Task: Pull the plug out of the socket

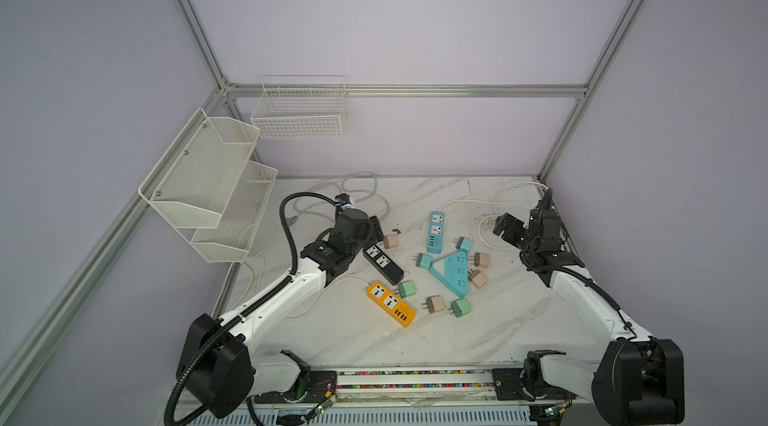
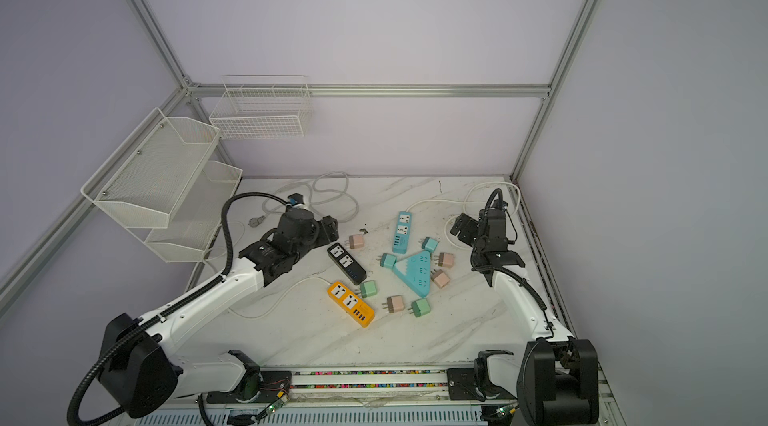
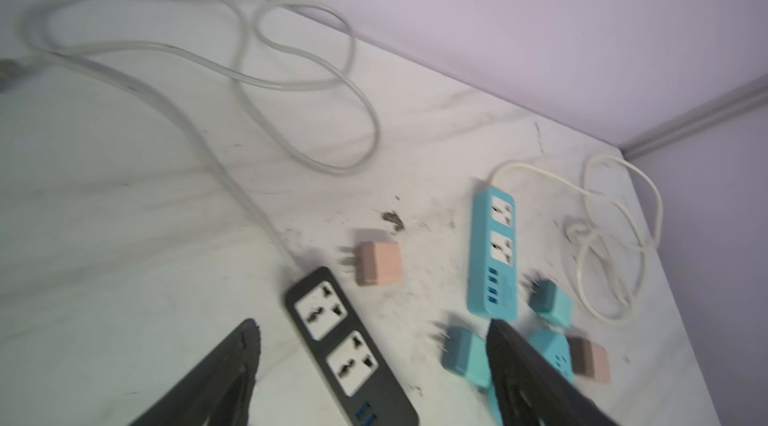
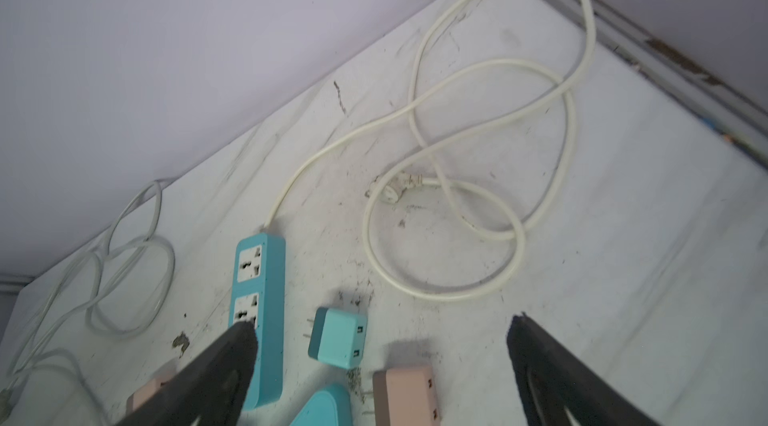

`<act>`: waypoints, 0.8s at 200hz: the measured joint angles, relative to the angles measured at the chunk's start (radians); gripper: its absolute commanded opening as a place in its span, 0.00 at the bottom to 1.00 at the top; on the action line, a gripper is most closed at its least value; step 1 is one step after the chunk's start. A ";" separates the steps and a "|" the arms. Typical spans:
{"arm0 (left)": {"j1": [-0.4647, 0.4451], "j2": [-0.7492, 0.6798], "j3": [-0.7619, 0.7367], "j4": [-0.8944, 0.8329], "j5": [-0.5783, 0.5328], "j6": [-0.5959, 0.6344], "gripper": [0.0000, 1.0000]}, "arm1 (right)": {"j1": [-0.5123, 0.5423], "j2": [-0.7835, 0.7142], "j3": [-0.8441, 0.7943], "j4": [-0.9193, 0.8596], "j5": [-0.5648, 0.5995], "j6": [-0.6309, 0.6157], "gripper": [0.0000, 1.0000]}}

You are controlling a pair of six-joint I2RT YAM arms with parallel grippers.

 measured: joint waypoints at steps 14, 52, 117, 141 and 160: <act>0.122 -0.029 -0.037 -0.008 -0.085 0.047 1.00 | 0.000 0.032 -0.011 0.087 0.075 -0.027 0.97; 0.332 -0.045 -0.213 0.146 -0.253 0.239 1.00 | 0.000 0.171 -0.105 0.377 0.273 -0.125 0.97; 0.361 0.106 -0.621 0.875 -0.201 0.587 1.00 | 0.000 0.437 -0.233 0.842 0.279 -0.284 0.97; 0.363 0.163 -0.625 0.993 -0.126 0.628 1.00 | -0.005 0.496 -0.245 1.001 0.187 -0.338 0.97; 0.363 0.223 -0.628 1.124 -0.067 0.655 1.00 | -0.005 0.536 -0.258 1.097 0.119 -0.375 0.98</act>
